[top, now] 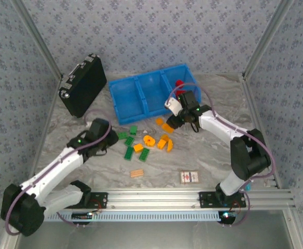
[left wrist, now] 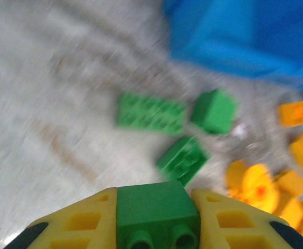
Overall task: Sort the legos into containers by color
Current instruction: Pick up the lego from the middle-left of the table, then place the lego in the container.
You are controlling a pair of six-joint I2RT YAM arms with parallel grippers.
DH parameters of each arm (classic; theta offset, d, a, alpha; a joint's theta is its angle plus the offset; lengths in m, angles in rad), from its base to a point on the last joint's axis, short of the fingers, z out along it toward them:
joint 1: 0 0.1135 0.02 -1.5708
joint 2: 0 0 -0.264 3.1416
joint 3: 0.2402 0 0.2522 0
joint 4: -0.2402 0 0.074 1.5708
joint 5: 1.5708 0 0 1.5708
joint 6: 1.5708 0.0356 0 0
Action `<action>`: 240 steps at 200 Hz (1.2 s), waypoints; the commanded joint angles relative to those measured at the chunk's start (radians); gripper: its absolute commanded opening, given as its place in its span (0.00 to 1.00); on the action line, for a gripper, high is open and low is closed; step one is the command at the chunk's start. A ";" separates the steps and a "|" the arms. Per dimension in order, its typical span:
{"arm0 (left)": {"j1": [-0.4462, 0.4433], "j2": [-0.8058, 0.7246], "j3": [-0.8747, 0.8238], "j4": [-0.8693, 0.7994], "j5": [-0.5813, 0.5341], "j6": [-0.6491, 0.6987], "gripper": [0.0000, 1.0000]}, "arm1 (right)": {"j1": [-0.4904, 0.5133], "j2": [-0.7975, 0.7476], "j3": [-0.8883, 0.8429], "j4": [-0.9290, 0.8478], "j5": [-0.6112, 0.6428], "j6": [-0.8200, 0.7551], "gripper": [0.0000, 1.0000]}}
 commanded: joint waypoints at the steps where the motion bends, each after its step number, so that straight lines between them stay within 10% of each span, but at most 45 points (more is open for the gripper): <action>1: 0.036 0.109 0.171 0.051 0.064 0.203 0.23 | 0.028 -0.031 -0.054 -0.002 -0.084 0.009 0.67; 114: 0.095 0.691 0.593 0.266 0.109 0.393 0.24 | -0.022 0.183 0.045 0.009 -0.169 -0.207 0.69; 240: 0.139 0.894 0.714 0.285 0.179 0.377 0.43 | -0.019 0.306 0.213 -0.201 -0.208 -0.278 0.68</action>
